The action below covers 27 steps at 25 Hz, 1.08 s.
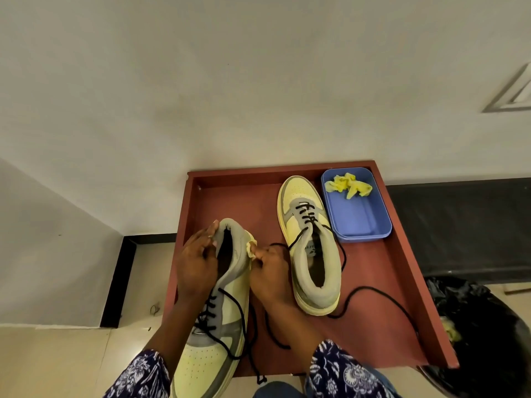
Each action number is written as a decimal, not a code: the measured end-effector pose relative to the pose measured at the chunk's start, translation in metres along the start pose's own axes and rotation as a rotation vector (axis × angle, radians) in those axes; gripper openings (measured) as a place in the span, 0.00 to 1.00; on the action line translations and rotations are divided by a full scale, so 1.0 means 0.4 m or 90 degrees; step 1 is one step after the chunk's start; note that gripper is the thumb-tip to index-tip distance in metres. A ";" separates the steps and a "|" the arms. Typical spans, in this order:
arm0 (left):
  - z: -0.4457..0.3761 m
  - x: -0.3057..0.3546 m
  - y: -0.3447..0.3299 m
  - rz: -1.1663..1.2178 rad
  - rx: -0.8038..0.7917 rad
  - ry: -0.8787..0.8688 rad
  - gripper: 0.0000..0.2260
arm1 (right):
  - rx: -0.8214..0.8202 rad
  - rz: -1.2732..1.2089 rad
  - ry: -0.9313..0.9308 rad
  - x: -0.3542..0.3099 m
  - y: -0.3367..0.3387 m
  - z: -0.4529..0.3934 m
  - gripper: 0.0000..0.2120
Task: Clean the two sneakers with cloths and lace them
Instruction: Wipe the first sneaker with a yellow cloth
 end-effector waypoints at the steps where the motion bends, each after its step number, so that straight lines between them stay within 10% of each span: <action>1: 0.000 0.001 0.000 -0.001 0.002 0.000 0.16 | 0.001 0.014 -0.016 -0.001 0.003 -0.023 0.17; 9: -0.002 -0.011 -0.003 0.000 0.012 0.006 0.16 | -0.124 -0.116 -0.100 -0.062 -0.018 -0.152 0.17; 18: 0.003 0.000 0.004 0.020 0.036 -0.010 0.14 | 0.094 -0.118 0.077 0.004 -0.057 0.125 0.26; 27: 0.003 -0.006 0.000 0.023 0.033 -0.013 0.15 | 0.019 -0.241 -0.130 0.039 -0.040 -0.068 0.24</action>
Point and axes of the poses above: each hand's wrist, its own z-axis away from the middle knuckle, its own y-axis out of the back of the hand, x = y × z, the point moved 9 cm from there along -z, towards the middle knuckle, and after that the axes turned 8 degrees about y, right-handed, at the moved point
